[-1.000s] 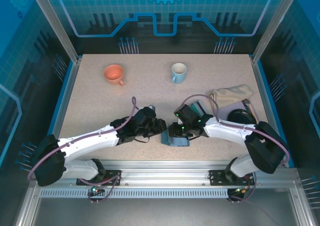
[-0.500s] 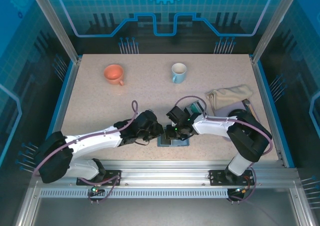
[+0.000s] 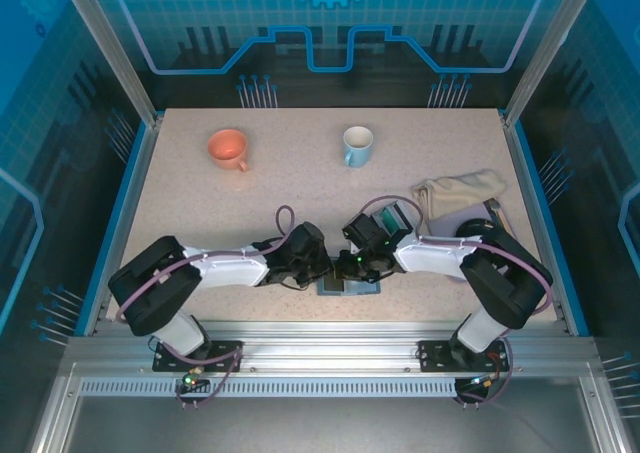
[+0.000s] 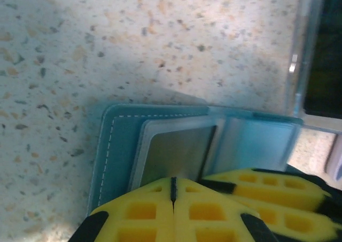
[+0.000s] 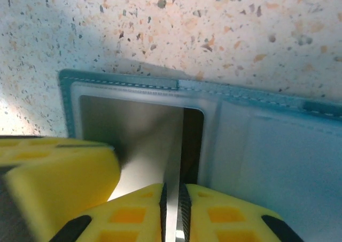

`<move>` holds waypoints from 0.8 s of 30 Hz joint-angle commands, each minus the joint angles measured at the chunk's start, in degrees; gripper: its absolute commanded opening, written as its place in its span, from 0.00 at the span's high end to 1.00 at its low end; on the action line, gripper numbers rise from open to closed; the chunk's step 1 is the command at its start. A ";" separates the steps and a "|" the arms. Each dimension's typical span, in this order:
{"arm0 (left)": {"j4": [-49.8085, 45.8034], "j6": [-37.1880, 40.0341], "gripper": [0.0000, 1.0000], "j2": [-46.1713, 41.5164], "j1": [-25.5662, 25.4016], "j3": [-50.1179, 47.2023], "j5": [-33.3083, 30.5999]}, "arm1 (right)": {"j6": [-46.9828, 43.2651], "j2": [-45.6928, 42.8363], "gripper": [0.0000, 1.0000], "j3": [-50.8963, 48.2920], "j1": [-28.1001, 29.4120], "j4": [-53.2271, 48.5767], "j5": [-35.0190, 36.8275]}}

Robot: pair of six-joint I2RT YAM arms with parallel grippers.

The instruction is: Put the credit cards into the card holder

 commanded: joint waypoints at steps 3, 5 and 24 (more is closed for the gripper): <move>-3.59 -1.24 0.96 2.39 0.22 0.05 -0.28 | -1.30 -7.52 0.79 0.34 -0.65 -7.28 4.30; -5.62 -0.30 0.96 2.15 0.25 -0.15 -1.26 | -2.61 -8.80 0.77 -0.27 -1.31 -9.66 6.53; -14.86 10.17 0.95 5.62 0.73 0.56 -4.67 | -0.03 -7.34 0.81 -4.60 -5.08 -24.62 12.65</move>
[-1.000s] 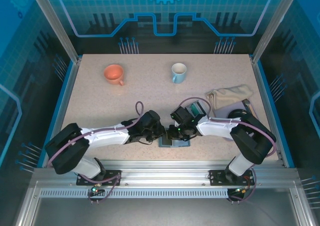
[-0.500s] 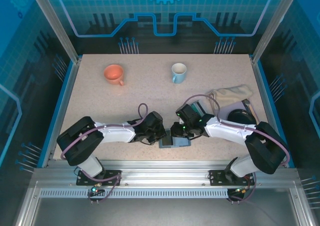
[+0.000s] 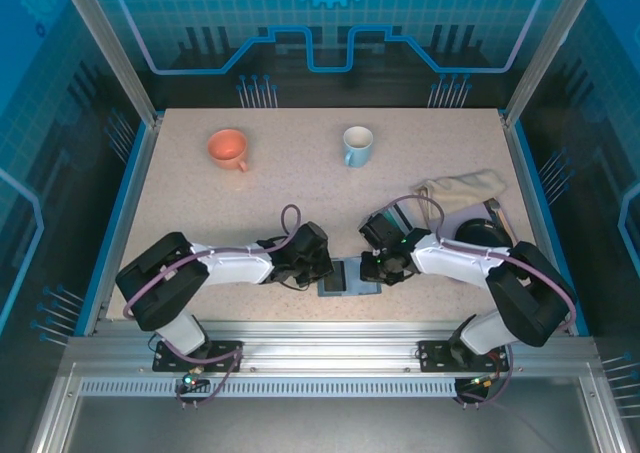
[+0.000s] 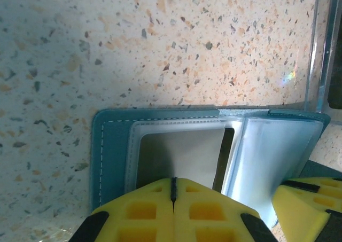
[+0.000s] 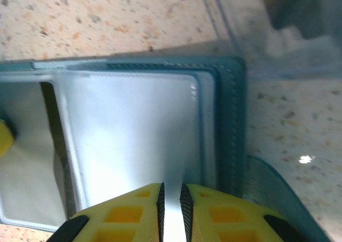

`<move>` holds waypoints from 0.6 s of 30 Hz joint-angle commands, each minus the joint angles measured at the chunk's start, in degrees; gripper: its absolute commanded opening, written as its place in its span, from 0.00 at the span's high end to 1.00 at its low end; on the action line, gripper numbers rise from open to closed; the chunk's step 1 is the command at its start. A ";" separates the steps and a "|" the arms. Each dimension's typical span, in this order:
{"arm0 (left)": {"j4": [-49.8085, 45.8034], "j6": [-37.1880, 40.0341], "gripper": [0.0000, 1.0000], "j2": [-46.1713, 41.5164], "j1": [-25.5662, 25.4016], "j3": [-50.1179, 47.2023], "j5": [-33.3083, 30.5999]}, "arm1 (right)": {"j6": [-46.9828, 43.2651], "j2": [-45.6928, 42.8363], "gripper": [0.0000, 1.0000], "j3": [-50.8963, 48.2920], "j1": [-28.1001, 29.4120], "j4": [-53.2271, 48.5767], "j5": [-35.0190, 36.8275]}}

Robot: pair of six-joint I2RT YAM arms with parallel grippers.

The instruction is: Put the credit cards into the card holder

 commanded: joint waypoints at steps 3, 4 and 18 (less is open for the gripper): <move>-12.19 7.78 0.95 3.96 0.64 -0.72 -2.76 | -0.50 -0.41 0.80 -0.48 -1.16 -9.86 1.99; -12.26 8.99 0.95 3.98 0.66 -0.41 -2.22 | -1.18 -1.14 0.80 0.45 -1.20 -9.80 1.21; -17.10 15.87 0.81 3.01 0.73 9.92 1.54 | -23.78 -10.03 0.32 17.53 -18.15 -13.04 1.57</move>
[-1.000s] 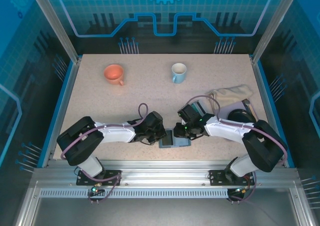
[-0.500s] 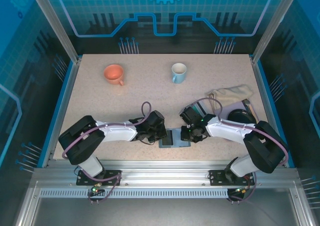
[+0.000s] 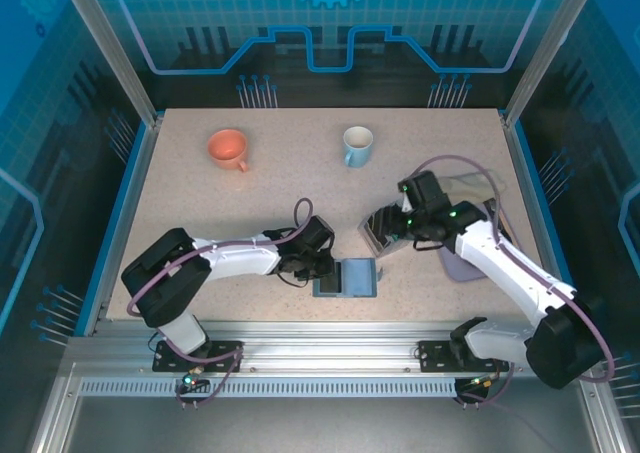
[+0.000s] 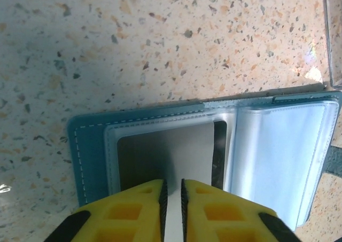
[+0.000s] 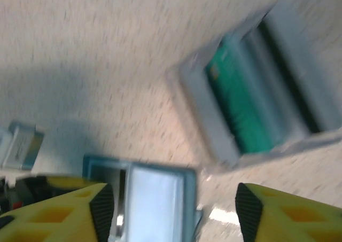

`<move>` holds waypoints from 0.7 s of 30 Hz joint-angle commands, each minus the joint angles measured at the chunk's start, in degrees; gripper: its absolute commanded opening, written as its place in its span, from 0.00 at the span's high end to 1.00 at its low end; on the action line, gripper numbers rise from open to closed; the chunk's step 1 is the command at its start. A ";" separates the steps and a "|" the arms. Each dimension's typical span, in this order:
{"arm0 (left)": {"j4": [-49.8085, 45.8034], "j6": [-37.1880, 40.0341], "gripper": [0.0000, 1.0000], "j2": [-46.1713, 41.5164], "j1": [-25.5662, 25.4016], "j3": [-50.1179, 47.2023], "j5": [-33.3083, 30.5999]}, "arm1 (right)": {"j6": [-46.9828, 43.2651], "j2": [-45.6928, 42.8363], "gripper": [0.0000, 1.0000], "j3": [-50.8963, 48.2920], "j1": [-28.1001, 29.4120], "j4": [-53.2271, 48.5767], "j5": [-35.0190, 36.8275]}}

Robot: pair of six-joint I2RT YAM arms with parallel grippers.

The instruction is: Put the credit cards into the card holder

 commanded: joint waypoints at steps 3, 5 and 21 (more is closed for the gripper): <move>-5.66 1.56 0.78 0.79 0.48 3.73 0.78 | -12.08 11.09 0.32 10.53 -5.26 -10.07 0.10; -6.02 1.09 0.76 0.59 0.44 4.46 0.68 | -13.71 14.38 0.33 12.47 -5.79 -11.25 -0.83; -6.50 -0.30 0.72 0.82 0.88 7.10 0.99 | -18.50 22.87 0.54 15.79 1.40 -11.11 6.21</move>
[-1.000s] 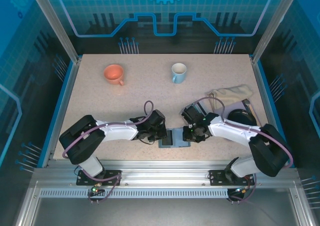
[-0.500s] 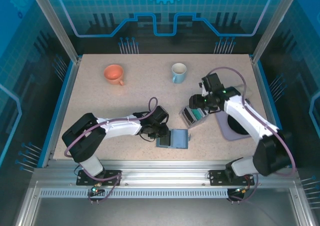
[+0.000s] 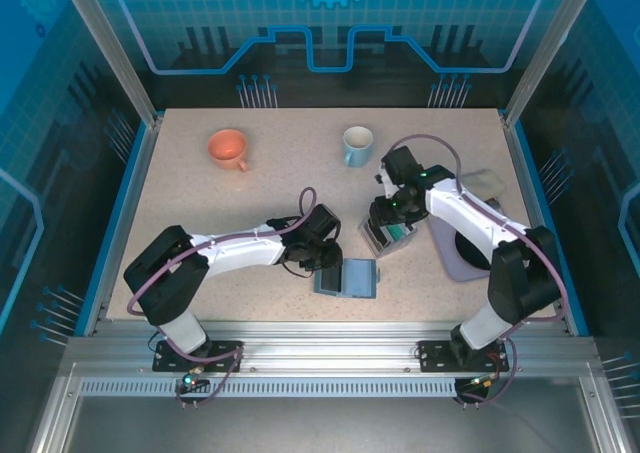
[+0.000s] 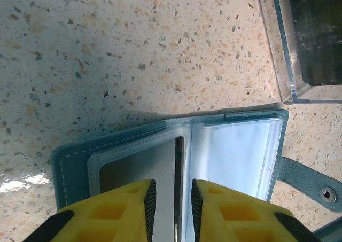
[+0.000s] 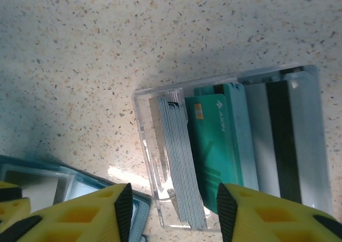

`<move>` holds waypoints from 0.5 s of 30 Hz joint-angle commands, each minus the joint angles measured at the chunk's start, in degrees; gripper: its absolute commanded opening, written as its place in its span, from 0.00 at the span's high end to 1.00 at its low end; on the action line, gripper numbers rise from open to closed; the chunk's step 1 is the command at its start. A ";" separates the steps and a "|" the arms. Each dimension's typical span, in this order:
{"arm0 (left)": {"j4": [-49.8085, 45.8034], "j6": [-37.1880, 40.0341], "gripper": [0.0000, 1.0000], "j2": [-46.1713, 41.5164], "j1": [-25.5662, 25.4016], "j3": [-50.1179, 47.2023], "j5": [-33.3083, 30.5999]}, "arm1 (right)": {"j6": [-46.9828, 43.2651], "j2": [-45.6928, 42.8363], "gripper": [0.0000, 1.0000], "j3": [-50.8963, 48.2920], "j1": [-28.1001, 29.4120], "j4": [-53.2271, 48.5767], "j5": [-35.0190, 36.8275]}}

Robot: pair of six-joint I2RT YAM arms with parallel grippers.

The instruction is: Put the credit cards into the card holder

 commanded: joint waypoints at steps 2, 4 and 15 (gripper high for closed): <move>-1.03 -0.84 0.72 0.69 0.44 0.83 1.10 | -1.32 2.10 0.55 1.66 1.56 -2.90 5.33; -0.54 -1.05 0.71 0.65 0.44 0.86 1.30 | -0.87 1.48 0.55 1.29 1.57 -2.43 7.49; 0.68 -1.63 0.66 1.65 0.44 2.90 3.22 | -2.12 3.15 0.55 4.21 0.02 -3.94 11.80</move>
